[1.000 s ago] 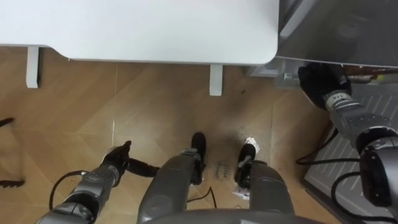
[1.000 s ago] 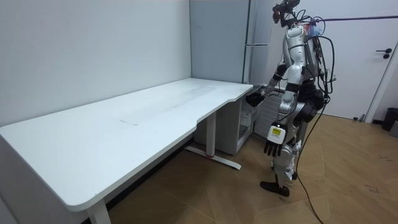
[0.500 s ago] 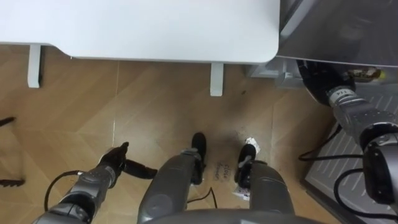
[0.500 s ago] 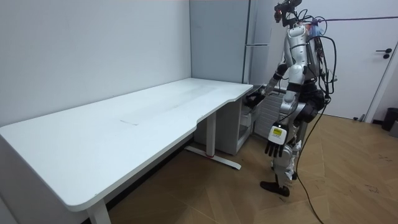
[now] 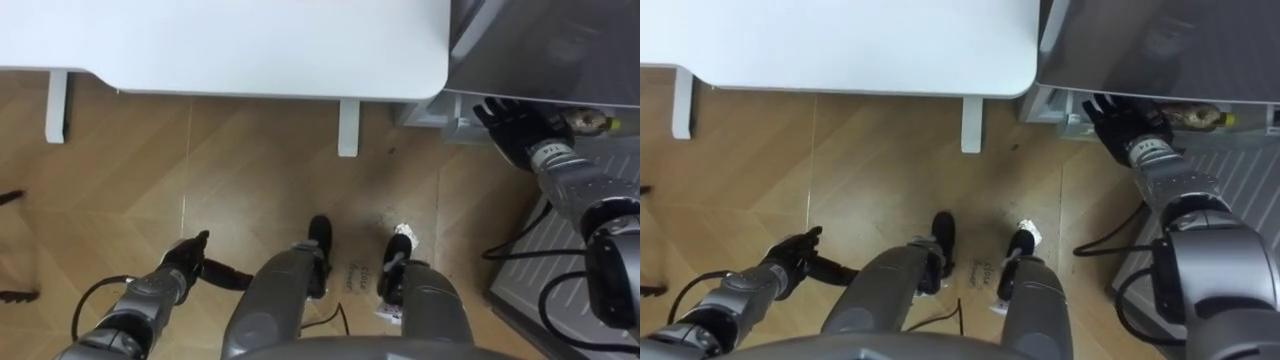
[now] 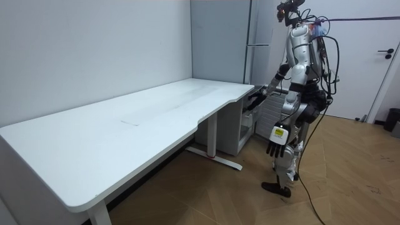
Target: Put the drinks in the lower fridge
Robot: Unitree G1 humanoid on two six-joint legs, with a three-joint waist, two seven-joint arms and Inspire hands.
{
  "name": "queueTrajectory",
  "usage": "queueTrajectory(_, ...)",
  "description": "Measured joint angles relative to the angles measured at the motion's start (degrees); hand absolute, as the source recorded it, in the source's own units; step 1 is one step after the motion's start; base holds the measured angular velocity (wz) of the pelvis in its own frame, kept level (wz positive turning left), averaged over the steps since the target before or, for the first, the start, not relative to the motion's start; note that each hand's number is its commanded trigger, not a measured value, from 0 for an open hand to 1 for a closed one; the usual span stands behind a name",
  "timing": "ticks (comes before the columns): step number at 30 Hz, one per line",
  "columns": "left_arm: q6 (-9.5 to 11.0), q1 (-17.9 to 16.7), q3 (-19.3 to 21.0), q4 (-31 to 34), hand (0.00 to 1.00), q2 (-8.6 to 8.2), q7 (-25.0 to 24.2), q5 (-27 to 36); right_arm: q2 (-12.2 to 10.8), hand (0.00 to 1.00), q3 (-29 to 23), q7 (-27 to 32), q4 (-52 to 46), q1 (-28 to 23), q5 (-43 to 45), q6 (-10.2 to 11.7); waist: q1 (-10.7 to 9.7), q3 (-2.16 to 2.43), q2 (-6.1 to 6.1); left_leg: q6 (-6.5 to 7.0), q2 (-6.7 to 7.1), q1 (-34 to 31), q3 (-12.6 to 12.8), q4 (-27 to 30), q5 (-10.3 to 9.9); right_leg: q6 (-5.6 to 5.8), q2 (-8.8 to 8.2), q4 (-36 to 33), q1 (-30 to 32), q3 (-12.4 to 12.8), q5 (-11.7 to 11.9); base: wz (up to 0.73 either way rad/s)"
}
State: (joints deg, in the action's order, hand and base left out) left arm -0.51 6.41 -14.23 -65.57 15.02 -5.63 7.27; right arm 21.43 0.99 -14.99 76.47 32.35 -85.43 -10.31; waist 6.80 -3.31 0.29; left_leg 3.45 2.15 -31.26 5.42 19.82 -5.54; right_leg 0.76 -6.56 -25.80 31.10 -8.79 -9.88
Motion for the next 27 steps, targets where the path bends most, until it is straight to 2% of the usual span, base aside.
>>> queueTrajectory(5, 0.01, -0.65, 0.04, 0.17, 0.0, 0.01, 0.23, 0.0, 0.03, 0.0, -0.01, 0.03, 0.49, -0.02, 0.06, 0.0, 0.04, 0.69, 0.89, 0.01, -0.02, 0.58, 0.03, -0.01, 0.01, -0.02, 0.0, -0.13, -0.46, 0.08, 0.03, 0.0)
queueTrajectory(15, 0.23, -1.7, 1.04, -0.01, 0.0, -0.12, 0.48, 0.0, 0.0, 0.0, -0.24, 0.27, 1.36, -3.33, 1.95, 0.75, -0.21, 0.9, 0.93, 0.0, -0.1, 5.0, -0.39, -1.37, -0.02, 0.35, 0.55, 3.11, -5.81, -0.14, 0.33, 0.0)
queueTrajectory(18, 0.26, -2.36, 1.08, 0.1, 0.0, -0.23, 0.46, -0.1, -0.63, 0.0, -1.2, -1.24, 1.31, -7.43, 2.06, 2.25, -0.28, 1.19, 0.96, -0.1, -0.43, 7.95, -0.72, -2.52, -0.11, 0.4, 1.19, 6.05, -9.79, -0.7, 1.18, 0.01)
queueTrajectory(20, 0.51, -2.98, 1.82, -0.05, 0.0, -0.51, 0.46, -0.19, -1.61, 0.0, -1.59, -1.44, 1.08, -10.85, 2.63, 3.67, -0.53, 2.01, 0.98, -0.24, -0.7, 9.27, -0.71, -2.74, -0.46, 0.43, 1.68, 7.45, -11.64, -0.57, 1.67, -0.06)
queueTrajectory(23, 0.91, -3.72, 2.75, -0.25, 0.0, -0.91, 1.31, -0.05, -3.72, 0.0, -1.65, -2.55, 1.23, -16.55, 3.3, 5.22, -1.14, 2.19, 0.96, -0.33, -0.77, 12.54, -0.72, -4.07, -0.51, 0.49, 1.96, 9.27, -15.16, -0.74, 1.89, 0.0)
queueTrajectory(27, 1.16, -5.25, 2.91, 0.13, 0.0, -1.89, 1.74, -0.66, -6.51, 0.0, -1.66, -2.42, 1.42, -22.78, 5.42, 5.58, -2.41, 2.63, 1.28, -0.51, -0.86, 15.54, -0.67, -5.49, -0.58, 0.57, 2.27, 11.73, -18.25, -0.69, 1.96, -0.02)
